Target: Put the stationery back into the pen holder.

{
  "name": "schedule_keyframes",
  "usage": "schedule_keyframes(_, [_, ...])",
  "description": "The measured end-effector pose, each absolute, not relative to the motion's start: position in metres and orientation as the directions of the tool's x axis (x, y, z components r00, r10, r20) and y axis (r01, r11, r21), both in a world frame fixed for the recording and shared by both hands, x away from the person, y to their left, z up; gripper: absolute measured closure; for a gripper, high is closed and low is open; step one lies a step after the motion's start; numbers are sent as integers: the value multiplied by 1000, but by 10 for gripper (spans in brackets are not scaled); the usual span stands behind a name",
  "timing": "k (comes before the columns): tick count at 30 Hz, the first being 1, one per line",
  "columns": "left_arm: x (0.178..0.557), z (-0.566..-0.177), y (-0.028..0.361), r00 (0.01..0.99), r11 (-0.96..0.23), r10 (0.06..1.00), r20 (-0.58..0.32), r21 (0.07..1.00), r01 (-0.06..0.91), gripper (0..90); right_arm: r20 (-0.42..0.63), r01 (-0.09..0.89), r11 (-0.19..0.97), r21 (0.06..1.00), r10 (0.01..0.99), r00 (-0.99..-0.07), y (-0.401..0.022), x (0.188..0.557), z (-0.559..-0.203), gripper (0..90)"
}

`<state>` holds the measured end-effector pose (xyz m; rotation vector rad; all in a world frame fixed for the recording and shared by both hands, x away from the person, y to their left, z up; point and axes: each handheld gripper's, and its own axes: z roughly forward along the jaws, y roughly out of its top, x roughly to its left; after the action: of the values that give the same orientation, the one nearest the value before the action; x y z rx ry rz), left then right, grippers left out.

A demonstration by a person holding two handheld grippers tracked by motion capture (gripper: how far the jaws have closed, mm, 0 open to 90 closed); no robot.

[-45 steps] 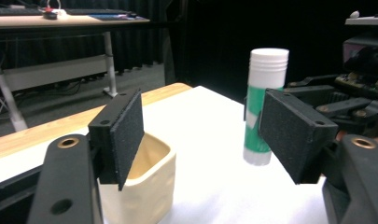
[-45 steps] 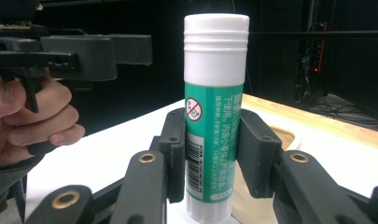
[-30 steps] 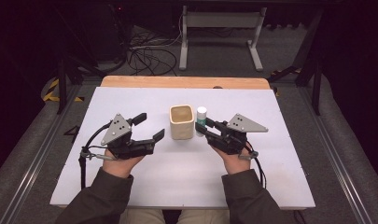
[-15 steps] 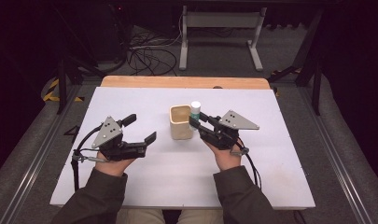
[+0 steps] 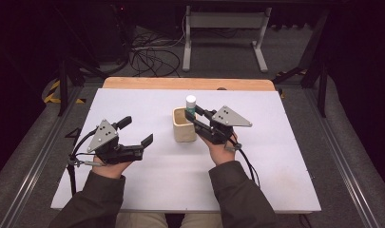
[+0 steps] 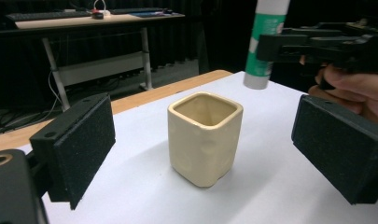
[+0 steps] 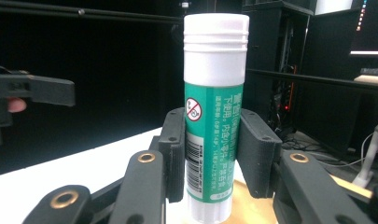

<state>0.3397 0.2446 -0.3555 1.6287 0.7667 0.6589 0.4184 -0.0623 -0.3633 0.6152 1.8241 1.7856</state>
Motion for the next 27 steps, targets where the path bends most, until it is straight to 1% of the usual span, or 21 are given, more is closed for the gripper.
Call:
schedule_keyframes(7, [338, -352, 250, 612, -96, 791, 3, 988, 119, 77, -62, -40, 48, 998, 657, -751, -46, 433, -372, 658])
schedule_keyframes(13, [339, -353, 252, 609, -95, 794, -1, 987, 126, 77, -62, -60, 28, 998, 695, -716, -34, 440, -384, 658])
schedule_keyframes(18, [340, -353, 253, 609, -98, 793, -1, 987, 129, 77, -73, -48, 56, 997, 713, -698, -26, 442, -394, 658])
schedule_keyframes(24, [340, -354, 251, 611, -104, 792, 3, 986, 130, 77, -51, -11, 59, 998, 740, -670, -26, 446, -402, 658])
schedule_keyframes(27, [339, -354, 252, 607, -97, 795, 8, 989, 115, 89, -59, -10, 70, 998, 740, -670, -25, 447, -405, 658])
